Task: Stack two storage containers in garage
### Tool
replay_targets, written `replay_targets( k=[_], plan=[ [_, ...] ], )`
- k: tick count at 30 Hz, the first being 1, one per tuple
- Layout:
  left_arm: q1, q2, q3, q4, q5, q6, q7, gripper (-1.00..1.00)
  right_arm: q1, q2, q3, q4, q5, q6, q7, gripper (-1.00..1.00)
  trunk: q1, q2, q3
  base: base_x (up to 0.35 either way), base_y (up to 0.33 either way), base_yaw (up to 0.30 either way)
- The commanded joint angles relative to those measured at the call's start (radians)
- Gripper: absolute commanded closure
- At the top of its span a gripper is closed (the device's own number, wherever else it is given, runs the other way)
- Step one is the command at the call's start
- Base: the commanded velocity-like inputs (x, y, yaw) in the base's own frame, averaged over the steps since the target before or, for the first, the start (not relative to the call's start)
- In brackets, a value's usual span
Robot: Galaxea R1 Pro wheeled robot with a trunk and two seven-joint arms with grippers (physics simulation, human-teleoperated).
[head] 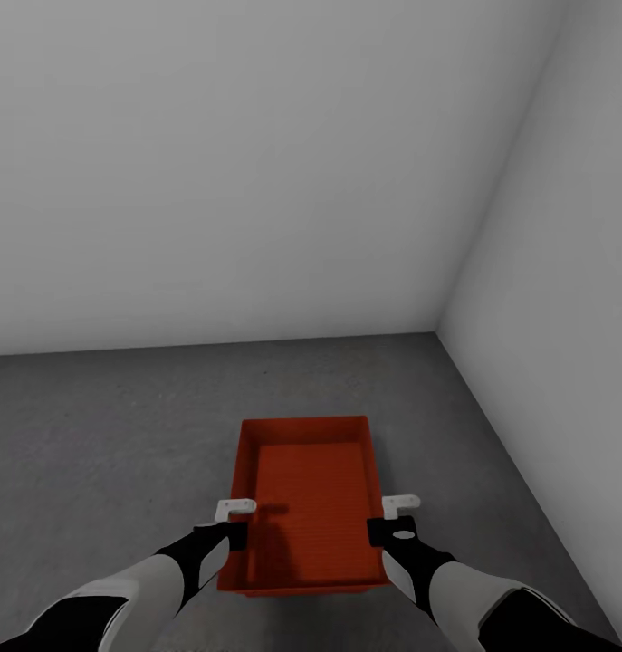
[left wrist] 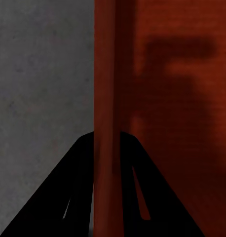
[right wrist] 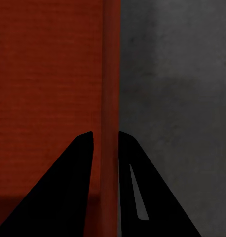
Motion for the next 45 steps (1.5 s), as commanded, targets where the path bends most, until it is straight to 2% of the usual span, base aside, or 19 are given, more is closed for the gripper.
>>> replay_targets(
  k=[1, 23, 28, 45],
  plan=[
    [-0.001, 0.013, 0.001, -0.006, -0.008, 0.006, 0.008, 1.00, 0.000, -0.001, -0.007, 0.005, -0.022, -0.004, -0.003, 1.00, 0.000, 0.000, -0.001, 0.000, 0.000, 0.000],
    [-0.001, 0.012, 0.001, -0.006, -0.007, 0.007, 0.008, 1.00, 0.000, -0.001, -0.008, 0.005, -0.022, -0.004, -0.003, 1.00, 0.000, 0.000, -0.002, 0.000, 0.000, 0.000],
    [-0.001, 0.012, 0.001, -0.006, -0.005, 0.008, 0.008, 1.00, 0.000, -0.001, -0.007, 0.005, -0.022, -0.004, -0.003, 1.00, 0.019, -0.035, -0.017, 0.000, 0.000, 0.000],
    [-0.001, 0.013, 0.002, -0.008, -0.002, 0.006, 0.007, 1.00, 0.000, -0.002, -0.007, 0.004, -0.020, -0.011, -0.003, 1.00, 0.019, -0.035, -0.017, 0.000, 0.000, 0.000]
  ],
)
